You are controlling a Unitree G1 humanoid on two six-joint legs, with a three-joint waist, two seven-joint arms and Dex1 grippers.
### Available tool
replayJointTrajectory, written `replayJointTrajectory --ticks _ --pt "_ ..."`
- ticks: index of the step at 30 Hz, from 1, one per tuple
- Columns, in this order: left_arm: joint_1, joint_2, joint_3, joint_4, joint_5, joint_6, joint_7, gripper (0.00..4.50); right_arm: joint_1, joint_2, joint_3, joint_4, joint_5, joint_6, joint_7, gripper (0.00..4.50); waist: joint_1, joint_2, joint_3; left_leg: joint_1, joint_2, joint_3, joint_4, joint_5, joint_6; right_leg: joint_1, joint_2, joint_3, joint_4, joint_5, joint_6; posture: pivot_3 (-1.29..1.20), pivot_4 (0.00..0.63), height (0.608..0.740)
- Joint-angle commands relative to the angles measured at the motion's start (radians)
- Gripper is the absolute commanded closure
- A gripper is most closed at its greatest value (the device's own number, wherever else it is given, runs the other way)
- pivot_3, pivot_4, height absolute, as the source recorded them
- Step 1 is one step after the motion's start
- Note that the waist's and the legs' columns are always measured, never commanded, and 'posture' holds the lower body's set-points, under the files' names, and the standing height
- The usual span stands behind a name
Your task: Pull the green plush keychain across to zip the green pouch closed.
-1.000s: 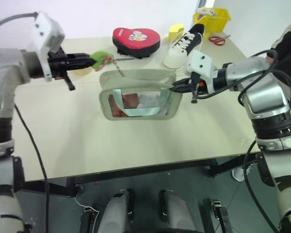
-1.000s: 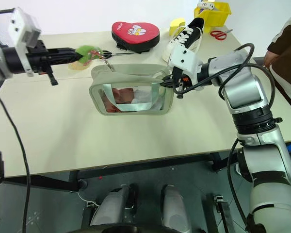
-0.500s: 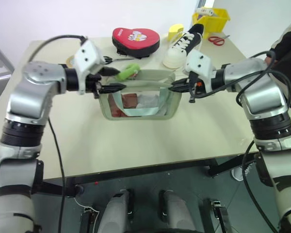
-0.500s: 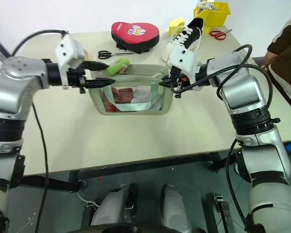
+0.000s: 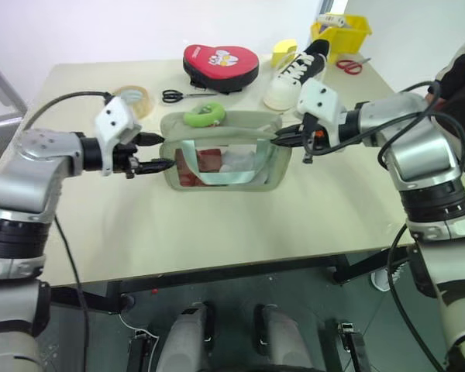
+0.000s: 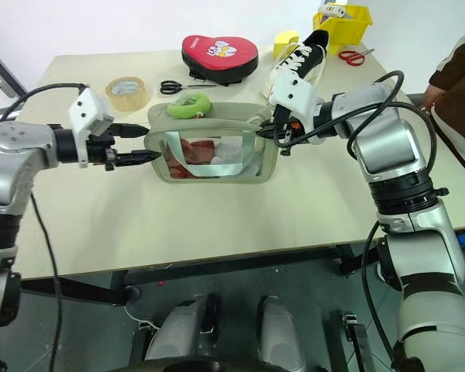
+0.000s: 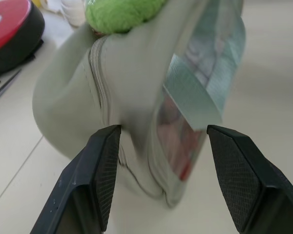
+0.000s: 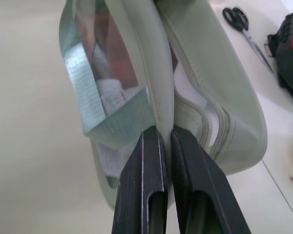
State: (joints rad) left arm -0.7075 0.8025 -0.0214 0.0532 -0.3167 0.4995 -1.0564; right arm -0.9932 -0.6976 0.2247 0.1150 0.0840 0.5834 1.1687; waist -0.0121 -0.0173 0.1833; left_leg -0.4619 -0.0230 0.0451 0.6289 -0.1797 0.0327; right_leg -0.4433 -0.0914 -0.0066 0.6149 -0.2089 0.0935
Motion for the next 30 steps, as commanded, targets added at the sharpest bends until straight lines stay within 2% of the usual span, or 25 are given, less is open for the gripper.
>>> replayJointTrajectory --ticks 1,4,9,12,16,19,23,30 --pt "-0.014 0.017 0.037 -0.05 -0.02 0.014 0.002 2.83 -0.02 -0.012 -0.01 -0.01 0.005 -0.003 0.005 4.5 -0.002 0.0 0.0 0.0 0.0 0.0 -0.001 0.0 0.0 0.0 0.0 0.0 0.0 0.0 0.0 0.0 0.15 0.74" --pt "0.004 0.034 0.042 -0.071 -0.026 0.021 -0.014 4.3 -0.023 -0.01 -0.009 -0.007 0.004 -0.003 0.005 4.5 -0.004 0.0 0.0 0.0 0.0 0.001 -0.001 0.001 0.002 -0.001 0.0 0.0 0.0 0.0 0.0 0.0 0.15 0.74" --pt "-0.002 0.034 0.031 -0.075 -0.019 0.029 -0.004 4.41 -0.027 -0.005 -0.009 -0.004 0.006 -0.001 0.005 4.5 -0.002 0.0 0.0 0.0 0.0 0.001 -0.001 0.0 0.0 -0.001 0.0 0.0 0.0 0.0 0.0 0.0 0.15 0.74" --pt "-0.003 0.031 0.006 -0.067 0.009 0.002 -0.005 4.5 -0.031 -0.027 -0.014 -0.005 0.022 0.014 0.042 3.42 -0.002 0.0 0.0 0.0 0.0 0.001 -0.001 0.0 0.0 -0.001 0.0 0.0 0.0 0.0 0.0 0.0 0.15 0.74" --pt "0.004 0.029 0.005 -0.072 0.012 -0.005 -0.01 4.5 -0.066 -0.071 -0.017 0.025 0.012 -0.036 0.088 1.39 -0.001 0.0 0.0 0.0 0.0 0.001 -0.001 0.0 0.0 -0.001 0.0 0.0 0.0 0.0 0.0 0.0 0.15 0.74" --pt "0.0 0.026 0.008 -0.067 0.014 -0.01 -0.007 4.5 -0.138 -0.09 -0.02 0.068 0.016 -0.082 0.131 0.05 -0.002 0.001 0.0 0.0 0.0 0.001 -0.001 0.0 0.0 -0.001 0.0 0.0 0.0 0.0 0.0 0.0 0.15 0.74" --pt "-0.017 0.012 0.008 -0.048 0.023 -0.02 0.003 4.5 -0.237 0.018 -0.031 0.136 0.035 -0.082 0.058 0.05 -0.011 0.001 0.0 0.001 0.0 0.001 -0.003 0.0 0.0 -0.002 0.0 0.0 0.0 0.0 0.0 0.0 0.15 0.74" --pt "-0.037 -0.013 -0.005 -0.022 0.041 -0.041 -0.004 4.5 -0.312 0.288 0.013 0.291 0.003 -0.153 -0.071 0.05 -0.006 0.001 0.0 0.0 0.0 0.002 -0.003 0.0 0.0 -0.002 0.0 0.0 0.001 0.0 0.0 0.0 0.15 0.74"
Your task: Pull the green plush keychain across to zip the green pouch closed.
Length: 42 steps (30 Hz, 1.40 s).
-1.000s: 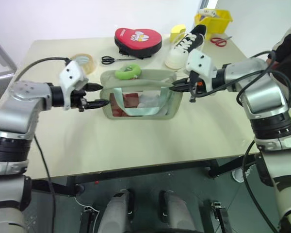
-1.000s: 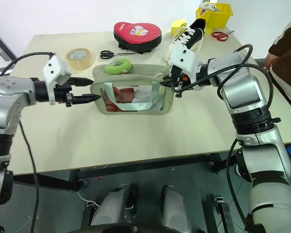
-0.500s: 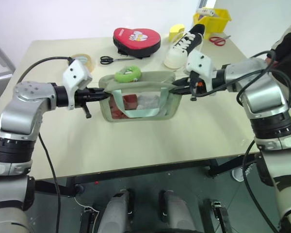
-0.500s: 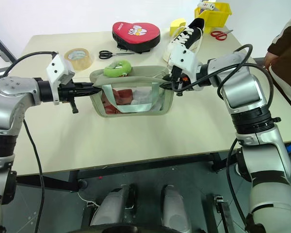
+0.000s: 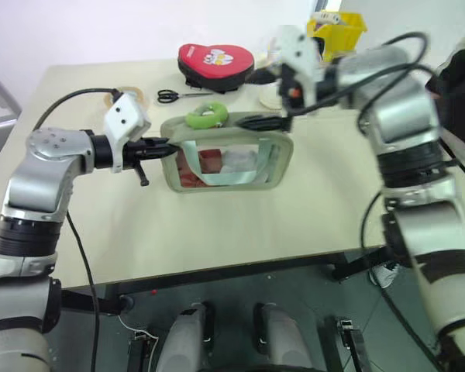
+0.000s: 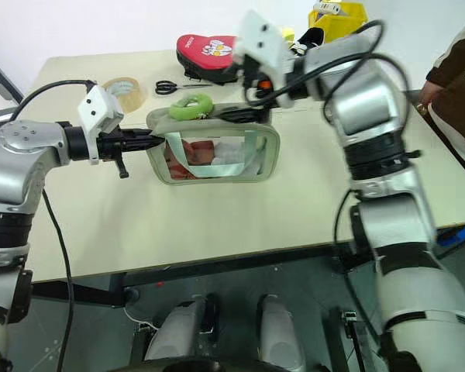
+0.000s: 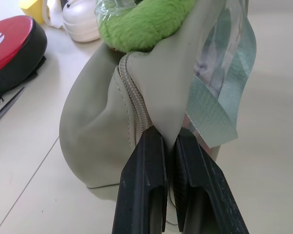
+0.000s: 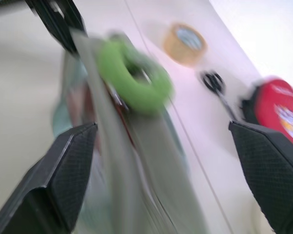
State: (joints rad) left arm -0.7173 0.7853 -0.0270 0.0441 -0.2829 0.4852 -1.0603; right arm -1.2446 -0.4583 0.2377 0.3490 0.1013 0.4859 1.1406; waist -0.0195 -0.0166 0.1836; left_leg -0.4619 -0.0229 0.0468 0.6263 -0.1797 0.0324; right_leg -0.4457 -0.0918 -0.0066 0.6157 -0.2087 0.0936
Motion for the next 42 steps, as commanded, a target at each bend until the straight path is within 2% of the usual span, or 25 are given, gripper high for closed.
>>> replayJointTrajectory --ticks 1,4,7,8,10,14,15,24,29,31,35,41,42 --pt "-0.026 0.002 0.0 -0.013 0.01 -0.029 -0.001 4.5 -0.068 0.073 0.005 0.086 -0.016 -0.069 -0.046 0.05 0.002 0.0 0.0 0.0 0.0 0.0 0.0 0.0 0.0 0.0 0.0 0.0 0.0 0.0 0.0 0.0 0.15 0.74" --pt "-0.024 -0.002 -0.001 -0.013 0.016 -0.035 0.0 4.5 -0.083 0.113 0.01 0.148 -0.02 -0.095 -0.052 0.05 0.003 0.0 0.0 0.0 -0.001 0.0 0.0 0.0 0.0 0.0 0.0 0.0 0.0 0.0 0.001 0.0 0.15 0.74" --pt "-0.016 -0.003 0.001 -0.023 0.016 -0.033 0.003 4.5 -0.091 0.131 0.009 0.178 -0.019 -0.095 -0.044 0.85 0.002 0.0 0.0 0.0 -0.001 0.0 0.001 0.0 0.0 0.001 0.0 -0.001 0.0 0.001 0.001 0.0 0.15 0.74" --pt "-0.012 -0.003 0.003 -0.025 0.015 -0.033 0.004 4.5 -0.092 0.132 0.009 0.183 -0.017 -0.094 -0.037 1.42 0.002 0.0 0.0 0.0 -0.001 0.0 0.001 0.0 0.0 0.001 0.0 -0.002 0.0 0.001 0.001 0.0 0.15 0.74" --pt "-0.007 -0.001 0.005 -0.027 0.015 -0.032 0.005 4.5 -0.093 0.129 0.008 0.181 -0.013 -0.091 -0.028 2.23 0.001 0.0 0.0 0.0 -0.001 0.0 0.0 0.0 0.0 0.0 0.0 -0.002 0.0 0.001 0.002 0.0 0.15 0.74" --pt "-0.007 -0.003 0.004 -0.021 0.018 -0.037 0.008 4.5 -0.087 0.107 0.006 0.169 -0.018 -0.087 -0.015 4.3 0.001 0.0 0.0 0.0 -0.001 0.0 0.0 0.0 0.0 0.0 0.0 -0.002 0.001 0.002 0.003 0.0 0.15 0.74" --pt "-0.012 -0.006 0.002 -0.016 0.02 -0.039 0.009 4.5 -0.086 0.096 0.006 0.17 -0.025 -0.094 -0.015 4.41 0.001 0.0 0.0 0.0 -0.001 0.0 0.0 0.0 0.0 0.0 0.001 -0.002 0.001 0.002 0.003 0.0 0.15 0.74" --pt "-0.036 -0.014 -0.003 0.016 0.031 -0.06 0.001 4.5 -0.077 -0.096 -0.056 0.056 -0.045 -0.041 -0.039 4.41 0.005 0.0 0.0 0.0 -0.001 0.0 0.001 0.0 0.0 0.001 0.0 -0.002 0.0 0.001 0.002 0.0 0.15 0.74" --pt "-0.052 -0.023 -0.011 0.042 0.04 -0.075 -0.008 4.5 0.072 -0.297 -0.084 -0.137 -0.121 0.009 -0.095 4.41 0.011 0.0 0.0 0.0 -0.001 0.0 0.0 0.0 0.0 0.0 -0.001 -0.002 0.0 0.0 0.0 0.0 0.15 0.74" --pt "-0.057 -0.025 -0.016 0.051 0.04 -0.082 -0.013 4.5 0.148 -0.344 -0.082 -0.197 -0.143 0.003 -0.113 4.41 0.01 0.0 0.0 -0.001 -0.001 0.001 0.001 0.0 0.001 0.001 -0.002 -0.002 -0.001 0.0 0.0 0.0 0.15 0.74" --pt "-0.068 -0.029 -0.023 0.066 0.043 -0.091 -0.02 4.5 0.209 -0.347 -0.104 -0.261 -0.119 0.055 -0.138 4.41 -0.001 0.001 0.0 0.001 -0.002 0.003 0.002 -0.001 0.002 0.002 -0.003 -0.001 -0.001 0.0 0.0 0.0 0.15 0.74" --pt "-0.098 -0.048 -0.038 0.105 0.059 -0.117 -0.03 4.5 0.094 -0.206 -0.129 -0.207 -0.035 0.138 -0.171 4.41 0.003 0.001 0.0 0.001 -0.001 0.003 0.001 0.001 0.004 0.0 -0.002 -0.001 0.0 0.0 0.0 0.0 0.15 0.74" --pt "-0.097 -0.05 -0.038 0.105 0.061 -0.118 -0.03 4.5 0.067 -0.174 -0.138 -0.188 -0.01 0.165 -0.174 3.89 0.003 0.001 0.0 0.001 -0.001 0.003 0.002 0.0 0.004 0.0 -0.003 -0.001 0.0 0.0 0.0 0.0 0.15 0.74"
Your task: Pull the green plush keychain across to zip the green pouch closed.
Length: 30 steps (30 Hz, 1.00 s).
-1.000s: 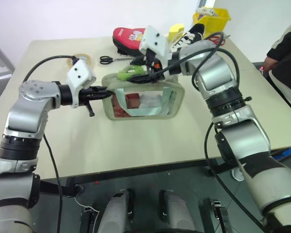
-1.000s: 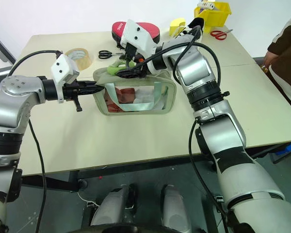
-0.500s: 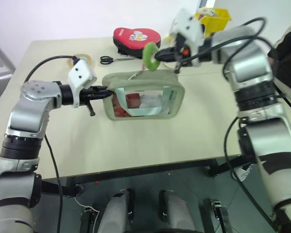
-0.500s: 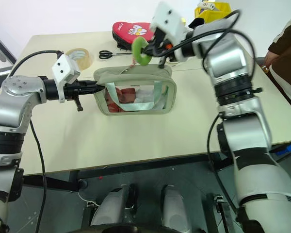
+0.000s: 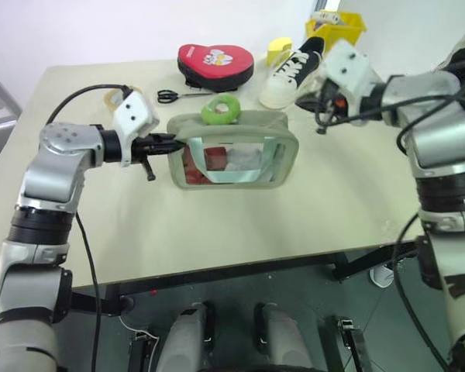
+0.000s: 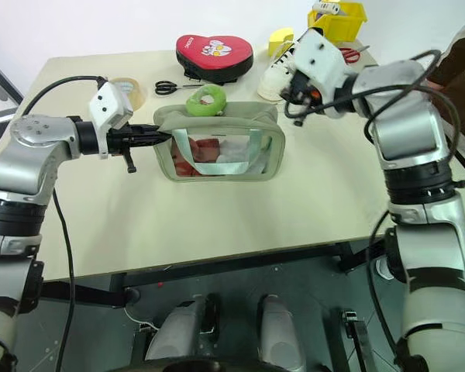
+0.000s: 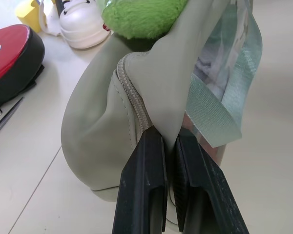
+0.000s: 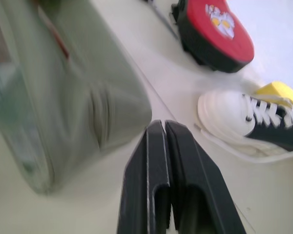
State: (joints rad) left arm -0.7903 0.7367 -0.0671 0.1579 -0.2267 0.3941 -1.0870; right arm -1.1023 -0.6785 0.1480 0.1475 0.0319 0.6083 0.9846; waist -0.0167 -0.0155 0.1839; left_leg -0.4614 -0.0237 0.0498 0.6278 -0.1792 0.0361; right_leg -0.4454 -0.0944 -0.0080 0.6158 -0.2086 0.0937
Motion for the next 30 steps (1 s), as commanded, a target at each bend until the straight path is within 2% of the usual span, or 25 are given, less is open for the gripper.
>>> replayJointTrajectory --ticks 1,2,5,6,8,15,21,24,30 --pt "-0.024 -0.004 0.002 -0.008 0.006 -0.028 -0.004 4.5 -0.101 0.075 -0.054 0.036 0.073 0.058 -0.027 3.4 0.0 0.0 0.0 0.0 0.0 0.0 0.0 0.0 0.0 0.0 0.0 0.0 0.0 0.0 0.0 0.0 0.15 0.74" --pt "-0.022 -0.004 0.003 -0.011 0.005 -0.028 -0.004 4.5 -0.13 0.107 -0.058 0.066 0.084 0.068 -0.041 3.19 0.0 0.0 0.0 0.0 0.0 0.0 0.0 0.0 0.0 0.0 0.0 0.0 0.0 0.0 0.0 0.0 0.15 0.74" --pt "-0.015 -0.005 0.004 -0.015 0.005 -0.031 -0.005 4.5 -0.202 0.198 -0.051 0.178 0.106 0.066 -0.062 1.63 0.0 0.0 0.0 0.0 0.0 0.0 0.0 -0.001 -0.002 0.0 -0.001 0.0 0.0 0.0 0.0 0.0 0.15 0.74" --pt "-0.014 -0.006 0.004 -0.016 0.006 -0.031 -0.004 4.5 -0.217 0.22 -0.045 0.215 0.111 0.061 -0.057 1.24 -0.001 0.0 0.0 0.0 0.0 0.0 0.0 -0.001 -0.002 0.0 -0.001 0.0 0.0 0.0 0.0 0.0 0.15 0.74" --pt "-0.009 -0.008 0.004 -0.024 0.005 -0.029 -0.001 4.5 -0.244 0.257 -0.027 0.308 0.091 0.015 -0.072 0.1 0.001 0.0 0.0 0.0 0.0 0.0 0.0 -0.001 -0.002 0.0 -0.001 0.0 0.0 0.0 0.0 0.0 0.15 0.74" --pt "0.015 0.005 0.016 -0.056 0.001 -0.02 0.006 4.5 -0.3 0.311 -0.004 0.553 0.057 -0.042 -0.082 0.04 -0.003 0.0 0.0 0.0 -0.001 0.0 -0.001 -0.001 -0.002 0.0 -0.001 -0.001 0.0 0.001 0.001 0.0 0.15 0.74" --pt "0.025 0.01 0.018 -0.07 0.003 -0.013 0.018 4.5 -0.285 0.333 0.01 0.575 0.061 -0.029 -0.022 0.04 -0.004 0.0 0.0 0.0 -0.001 0.0 -0.001 -0.001 -0.002 -0.001 0.0 -0.001 0.001 0.002 0.002 0.0 0.15 0.74" --pt "0.022 0.007 0.015 -0.064 0.004 -0.017 0.021 4.5 -0.284 0.333 -0.003 0.562 0.07 -0.009 -0.01 0.88 -0.003 0.0 0.0 0.0 -0.001 0.0 -0.001 -0.001 -0.002 0.0 0.0 -0.001 0.001 0.002 0.003 0.0 0.15 0.74" --pt "0.0 -0.004 0.004 -0.036 0.01 -0.03 0.019 4.5 -0.274 0.314 -0.03 0.528 0.08 0.0 -0.017 3.97 -0.003 0.0 0.0 0.0 -0.001 0.0 -0.001 -0.001 -0.002 0.0 0.0 -0.002 0.001 0.002 0.003 0.0 0.15 0.74"
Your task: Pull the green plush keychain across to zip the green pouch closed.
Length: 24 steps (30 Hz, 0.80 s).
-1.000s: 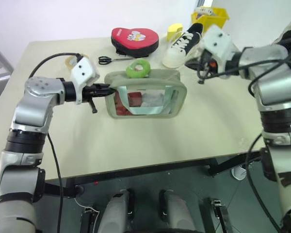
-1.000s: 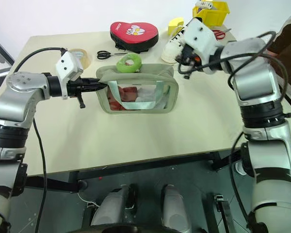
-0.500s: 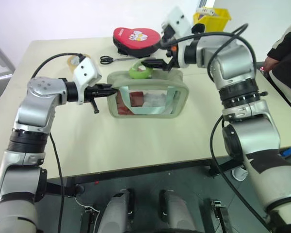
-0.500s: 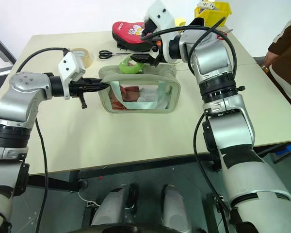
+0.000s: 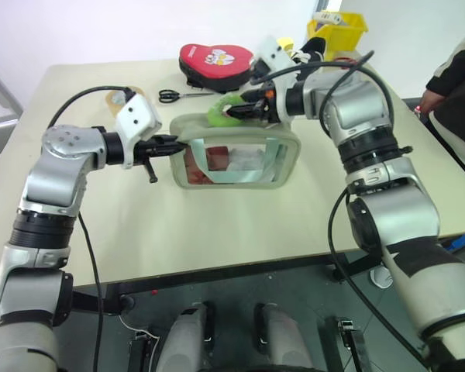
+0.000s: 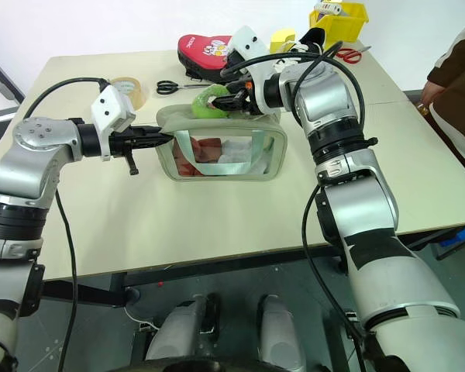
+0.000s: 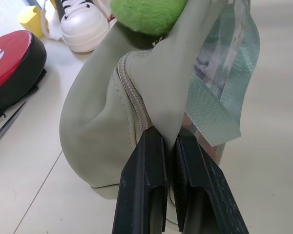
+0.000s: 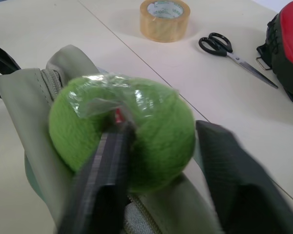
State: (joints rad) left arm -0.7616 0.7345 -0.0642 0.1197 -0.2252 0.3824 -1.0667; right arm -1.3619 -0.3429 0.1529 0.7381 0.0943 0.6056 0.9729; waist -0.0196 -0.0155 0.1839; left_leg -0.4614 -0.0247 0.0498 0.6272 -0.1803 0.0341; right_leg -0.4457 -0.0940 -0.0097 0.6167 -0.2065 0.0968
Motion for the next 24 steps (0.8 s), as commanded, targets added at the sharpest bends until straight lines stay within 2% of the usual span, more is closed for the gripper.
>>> replayJointTrajectory --ticks 1,6,10,13,16,19,24 --pt "-0.033 -0.004 0.0 0.007 0.01 -0.021 -0.003 4.5 -0.006 -0.043 -0.043 -0.092 0.021 0.017 -0.003 4.48 0.002 0.0 0.0 0.0 0.0 0.0 0.0 0.0 0.0 0.0 0.0 0.0 0.0 0.0 0.0 0.0 0.15 0.74" --pt "-0.035 -0.006 0.0 0.015 0.012 -0.029 -0.007 4.5 0.054 -0.159 -0.085 -0.295 0.033 0.102 -0.032 4.48 0.006 0.0 0.0 -0.001 0.0 0.0 0.001 0.0 0.0 0.0 -0.001 0.0 0.0 0.0 0.0 0.0 0.15 0.74" --pt "-0.017 -0.004 0.006 0.001 0.008 -0.025 -0.006 4.5 0.112 -0.26 -0.15 -0.445 0.013 0.162 -0.139 4.48 0.006 0.0 0.0 -0.001 0.0 0.0 0.001 0.0 0.0 0.0 -0.001 0.0 0.0 -0.001 -0.001 0.0 0.15 0.74" --pt "-0.006 -0.006 0.007 -0.009 0.007 -0.021 -0.001 4.5 0.238 -0.367 -0.131 -0.568 -0.079 0.103 -0.221 4.48 0.007 0.0 0.0 -0.001 0.0 0.0 0.0 0.0 0.0 0.0 -0.002 0.0 -0.001 -0.002 -0.003 0.0 0.15 0.74" --pt "-0.008 -0.009 0.006 -0.012 0.006 -0.014 0.001 4.5 0.374 -0.405 -0.163 -0.635 -0.115 0.096 -0.315 4.48 0.006 0.0 0.0 0.0 0.0 0.0 0.001 0.0 0.0 0.001 -0.002 0.001 -0.002 -0.002 -0.004 0.0 0.15 0.74" --pt "-0.009 -0.009 0.005 -0.015 0.007 -0.01 0.0 4.5 0.495 -0.396 -0.176 -0.638 -0.146 0.044 -0.407 4.48 0.006 0.0 0.0 0.0 0.0 0.0 0.001 0.0 0.0 0.001 -0.002 0.001 -0.002 -0.002 -0.004 0.0 0.15 0.74" --pt "-0.007 -0.006 0.004 -0.029 0.008 0.003 0.0 4.5 0.696 -0.229 -0.183 -0.602 -0.137 0.006 -0.575 4.48 0.005 -0.001 0.0 0.001 0.001 0.0 0.0 0.001 0.002 0.002 -0.001 0.001 -0.002 -0.002 -0.003 0.0 0.15 0.74"
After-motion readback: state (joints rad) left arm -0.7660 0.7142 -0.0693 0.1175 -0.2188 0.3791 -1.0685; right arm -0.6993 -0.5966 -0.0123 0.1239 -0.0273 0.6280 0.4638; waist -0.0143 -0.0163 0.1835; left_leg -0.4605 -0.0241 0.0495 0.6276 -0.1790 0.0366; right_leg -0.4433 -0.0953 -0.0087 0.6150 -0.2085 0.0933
